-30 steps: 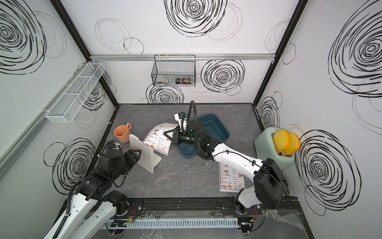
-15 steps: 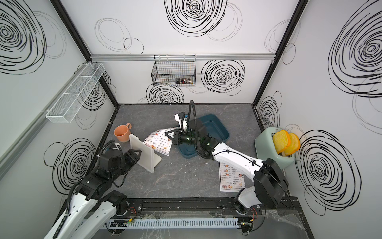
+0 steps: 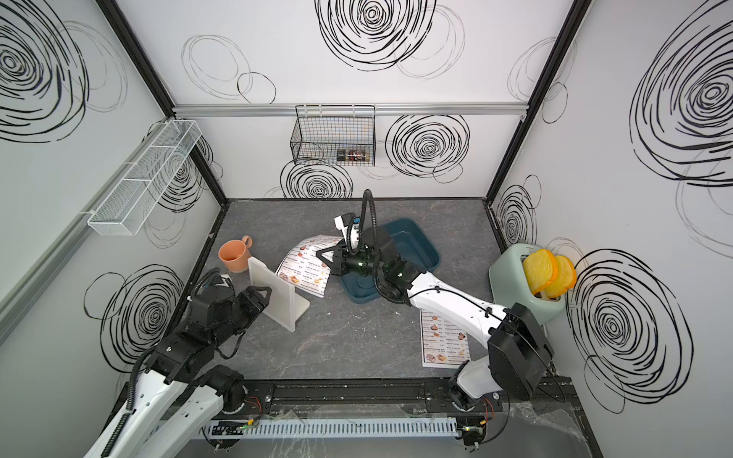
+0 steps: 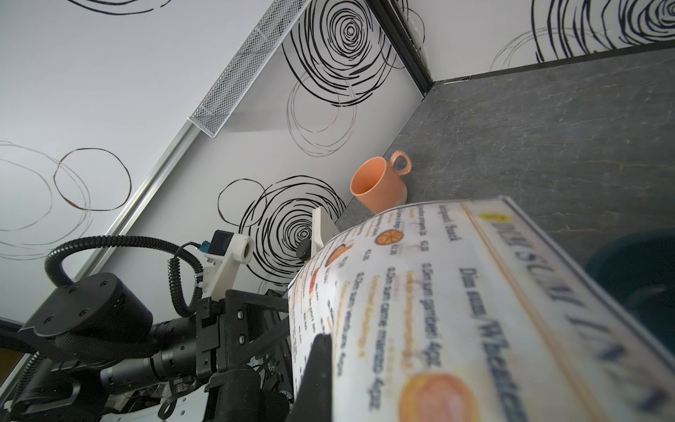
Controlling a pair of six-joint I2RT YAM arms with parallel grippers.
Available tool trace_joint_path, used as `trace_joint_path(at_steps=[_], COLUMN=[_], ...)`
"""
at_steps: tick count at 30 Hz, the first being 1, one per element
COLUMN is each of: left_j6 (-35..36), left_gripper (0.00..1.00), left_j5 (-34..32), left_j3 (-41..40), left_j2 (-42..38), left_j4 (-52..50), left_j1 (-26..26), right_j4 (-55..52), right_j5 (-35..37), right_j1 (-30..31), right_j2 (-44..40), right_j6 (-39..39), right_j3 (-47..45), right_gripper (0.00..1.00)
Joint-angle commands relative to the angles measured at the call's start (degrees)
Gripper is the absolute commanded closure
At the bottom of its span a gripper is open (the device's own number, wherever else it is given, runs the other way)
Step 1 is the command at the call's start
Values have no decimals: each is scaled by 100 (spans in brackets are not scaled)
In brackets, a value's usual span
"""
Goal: Replace the menus in the menu holders
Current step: Insert the menu into the menu holder.
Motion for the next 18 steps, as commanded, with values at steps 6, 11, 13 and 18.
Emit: trace_joint_path(at_steps=[6,11,13,18], left_j6=[54,72,63,56], left_gripper=[38,38,38,37], left_j5=[-38,-47,-57,-60], left_j3=[41,76,74,59], left_j2=[36,37,28,33], left_j4=[143,114,122,131], left_j1=[49,44,44,45], right_j4=[-15,-98,-137,-188], right_j5=[-1,128,127,153], right_j1=[4,4,4,4], right_j2=[34,12,9,-37], right_j6=[-262,-401,-446,-501], right_j3=[198,215,212,189], right_gripper=[100,100,100,100])
